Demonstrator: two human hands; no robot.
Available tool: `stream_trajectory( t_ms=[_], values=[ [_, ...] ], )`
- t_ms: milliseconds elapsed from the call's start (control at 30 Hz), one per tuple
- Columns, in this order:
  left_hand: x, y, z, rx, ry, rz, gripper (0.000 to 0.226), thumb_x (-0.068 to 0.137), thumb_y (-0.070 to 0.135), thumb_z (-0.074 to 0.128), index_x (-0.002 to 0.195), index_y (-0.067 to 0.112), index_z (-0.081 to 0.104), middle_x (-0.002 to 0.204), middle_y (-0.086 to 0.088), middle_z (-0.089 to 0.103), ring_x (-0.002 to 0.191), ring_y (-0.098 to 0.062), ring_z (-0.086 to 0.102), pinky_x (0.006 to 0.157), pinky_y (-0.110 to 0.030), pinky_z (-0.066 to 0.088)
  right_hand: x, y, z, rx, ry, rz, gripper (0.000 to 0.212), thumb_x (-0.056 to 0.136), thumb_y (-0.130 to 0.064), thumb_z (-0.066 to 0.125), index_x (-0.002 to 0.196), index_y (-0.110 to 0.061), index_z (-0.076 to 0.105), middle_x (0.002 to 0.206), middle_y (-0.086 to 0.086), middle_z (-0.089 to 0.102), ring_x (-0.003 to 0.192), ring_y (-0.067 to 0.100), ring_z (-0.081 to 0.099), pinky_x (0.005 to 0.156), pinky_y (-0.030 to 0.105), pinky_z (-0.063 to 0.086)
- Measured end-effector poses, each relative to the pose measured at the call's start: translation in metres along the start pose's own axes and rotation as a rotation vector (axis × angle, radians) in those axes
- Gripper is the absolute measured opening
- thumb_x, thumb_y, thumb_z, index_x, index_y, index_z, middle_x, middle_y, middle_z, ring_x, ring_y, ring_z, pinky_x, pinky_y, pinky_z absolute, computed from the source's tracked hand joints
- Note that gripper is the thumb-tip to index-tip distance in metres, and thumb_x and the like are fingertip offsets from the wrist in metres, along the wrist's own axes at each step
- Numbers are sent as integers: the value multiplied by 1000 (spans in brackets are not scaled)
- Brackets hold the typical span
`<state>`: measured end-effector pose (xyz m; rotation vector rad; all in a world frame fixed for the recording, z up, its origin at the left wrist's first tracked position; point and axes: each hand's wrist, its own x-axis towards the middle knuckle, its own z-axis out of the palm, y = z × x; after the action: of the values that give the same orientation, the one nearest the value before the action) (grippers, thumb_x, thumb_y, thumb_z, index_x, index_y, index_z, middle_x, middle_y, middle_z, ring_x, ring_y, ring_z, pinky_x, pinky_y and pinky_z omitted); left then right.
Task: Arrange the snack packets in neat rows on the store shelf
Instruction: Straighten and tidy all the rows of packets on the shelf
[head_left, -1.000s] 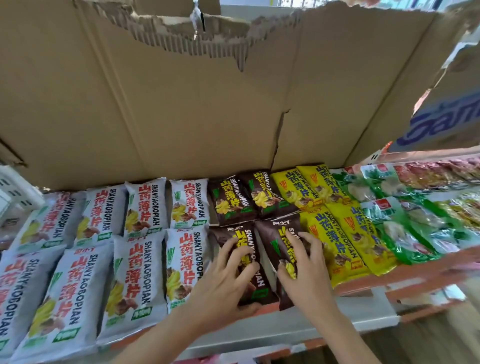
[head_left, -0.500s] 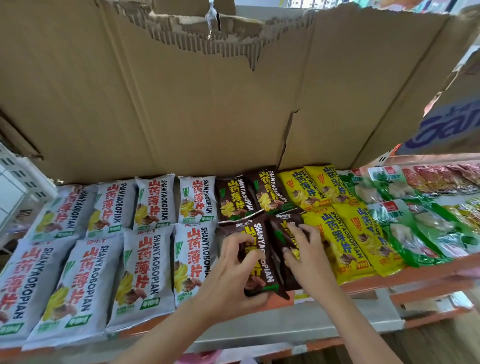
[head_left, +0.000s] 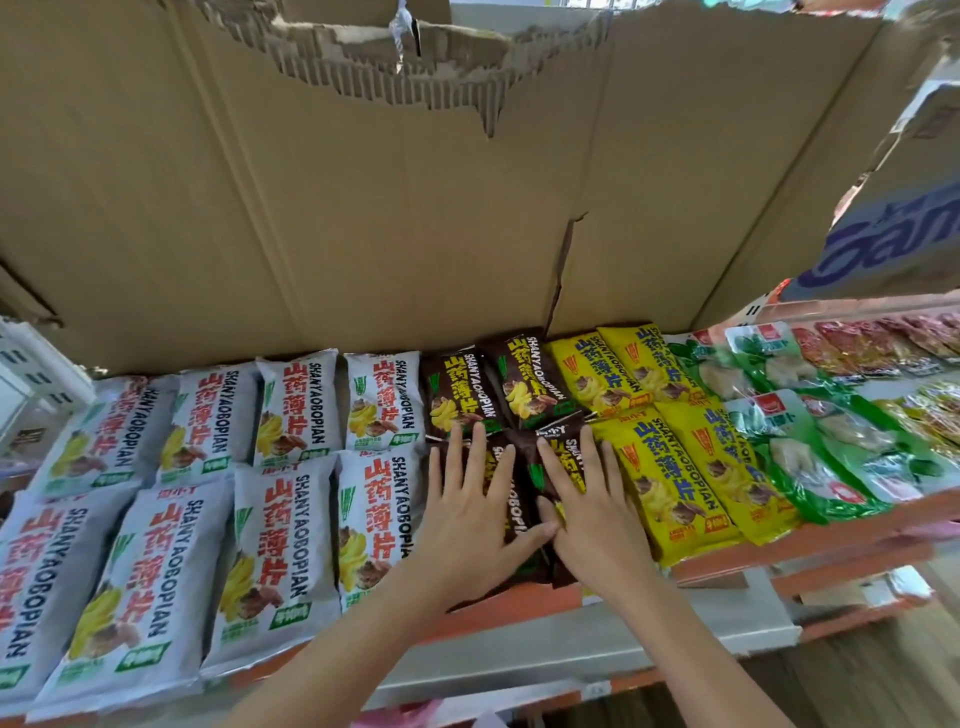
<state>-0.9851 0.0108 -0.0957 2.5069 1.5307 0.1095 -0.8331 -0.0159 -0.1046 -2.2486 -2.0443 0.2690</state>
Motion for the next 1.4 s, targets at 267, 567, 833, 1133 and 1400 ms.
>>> stream_trajectory(
  t_ms=[267,567,833,1133,1400],
  values=[
    [12,-10,-2,44,-155,14,113,54,88,9,148,29,-8,151,-15,-28,136,-37,-30,111,-52,-12,9,-1,-12,-62,-91,22,54,96,-56,14,147,-42,0,158,6,-6,143,23,-15,115,42,10],
    [115,27,-13,-246,214,79,65,96,41,30,142,-4,26,150,-25,21,140,-36,18,115,-43,15,15,54,-36,27,189,84,60,93,-44,7,137,-26,42,151,-3,30,143,15,14,115,39,8],
    [152,30,13,56,-9,-93,73,90,67,18,149,30,-3,154,-11,-22,139,-41,-20,113,-52,-8,19,124,-41,-22,16,150,82,67,-74,-10,144,-50,8,157,-2,-16,142,27,-19,111,56,-7],
    [149,65,-4,-32,-37,-188,63,95,53,32,149,26,16,156,-19,-8,143,-34,-12,116,-46,-7,30,138,-43,39,-109,105,54,91,-65,14,142,-53,4,156,-4,-15,142,27,-16,110,59,6],
    [89,144,21,-94,-124,38,117,63,87,26,149,15,-8,153,-11,-24,139,-25,-29,113,-41,-14,37,180,-41,256,30,194,55,97,-47,31,147,-35,13,152,6,15,140,27,12,112,44,11]
  ],
)
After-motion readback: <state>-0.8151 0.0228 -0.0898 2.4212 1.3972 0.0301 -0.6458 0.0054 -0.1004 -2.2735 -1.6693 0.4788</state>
